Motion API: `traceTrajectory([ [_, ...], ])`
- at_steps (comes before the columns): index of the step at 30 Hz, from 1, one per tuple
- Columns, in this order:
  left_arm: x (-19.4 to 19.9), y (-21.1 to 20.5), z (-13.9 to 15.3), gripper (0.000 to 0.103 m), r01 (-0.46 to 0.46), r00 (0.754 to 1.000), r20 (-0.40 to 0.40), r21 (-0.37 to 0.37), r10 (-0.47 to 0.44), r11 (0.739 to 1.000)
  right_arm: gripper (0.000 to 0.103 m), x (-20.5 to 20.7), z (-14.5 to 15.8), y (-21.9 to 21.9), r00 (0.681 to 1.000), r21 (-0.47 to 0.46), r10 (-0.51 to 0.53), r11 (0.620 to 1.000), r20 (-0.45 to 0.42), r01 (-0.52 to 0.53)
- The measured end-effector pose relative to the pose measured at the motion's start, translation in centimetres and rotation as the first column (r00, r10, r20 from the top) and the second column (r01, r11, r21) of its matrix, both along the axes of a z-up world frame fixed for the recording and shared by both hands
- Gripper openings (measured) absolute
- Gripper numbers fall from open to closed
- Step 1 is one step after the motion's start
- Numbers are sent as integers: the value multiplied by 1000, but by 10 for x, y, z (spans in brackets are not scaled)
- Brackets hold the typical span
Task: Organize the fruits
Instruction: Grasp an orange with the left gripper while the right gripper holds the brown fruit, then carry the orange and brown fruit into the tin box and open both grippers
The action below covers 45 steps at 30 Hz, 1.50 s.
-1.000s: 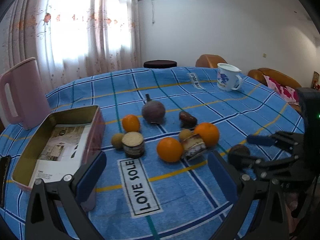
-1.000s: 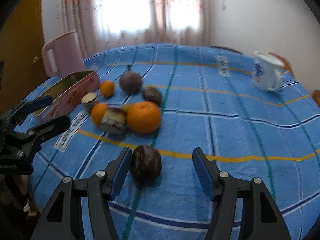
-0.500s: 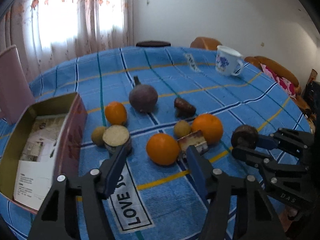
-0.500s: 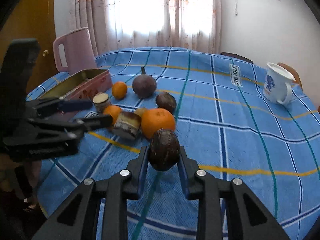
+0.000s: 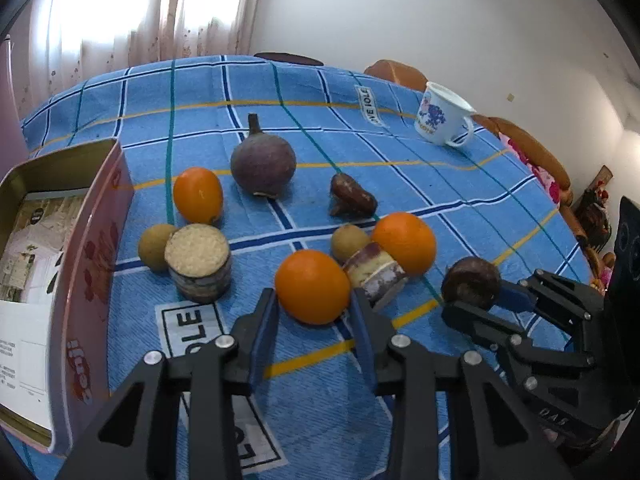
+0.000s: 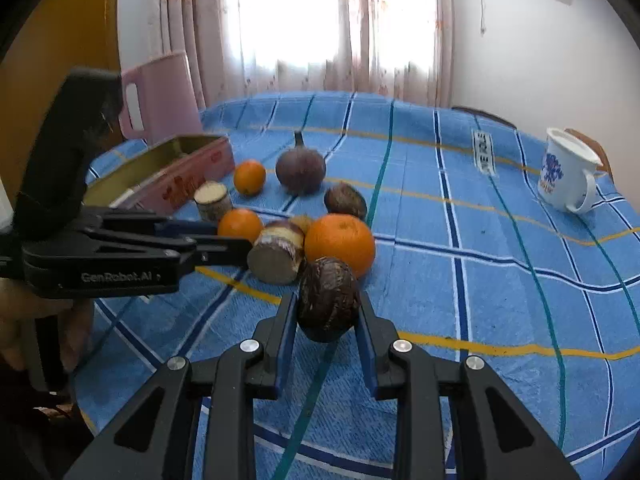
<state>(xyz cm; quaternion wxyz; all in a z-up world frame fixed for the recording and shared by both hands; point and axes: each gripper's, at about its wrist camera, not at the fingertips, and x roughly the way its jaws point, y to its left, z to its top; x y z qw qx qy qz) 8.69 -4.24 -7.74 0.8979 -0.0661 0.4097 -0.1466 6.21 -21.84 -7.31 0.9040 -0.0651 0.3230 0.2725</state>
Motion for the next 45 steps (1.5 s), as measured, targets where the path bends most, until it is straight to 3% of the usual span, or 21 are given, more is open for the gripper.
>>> traceTrajectory([
  [6,-12,-2,0,38,9,999,38,-24,-8,1000,30,-8,5,-3,999,30,2,1000,48,-4],
  [16,-29,-5,16,37,-9,986,168,27,4,1000,30,-19,10,-6,992,53,-6,999,124,-1],
  [45,-62,-22,31,37,-52,939,342,96,16,994,30,-42,17,-13,960,88,-23,996,280,-2],
])
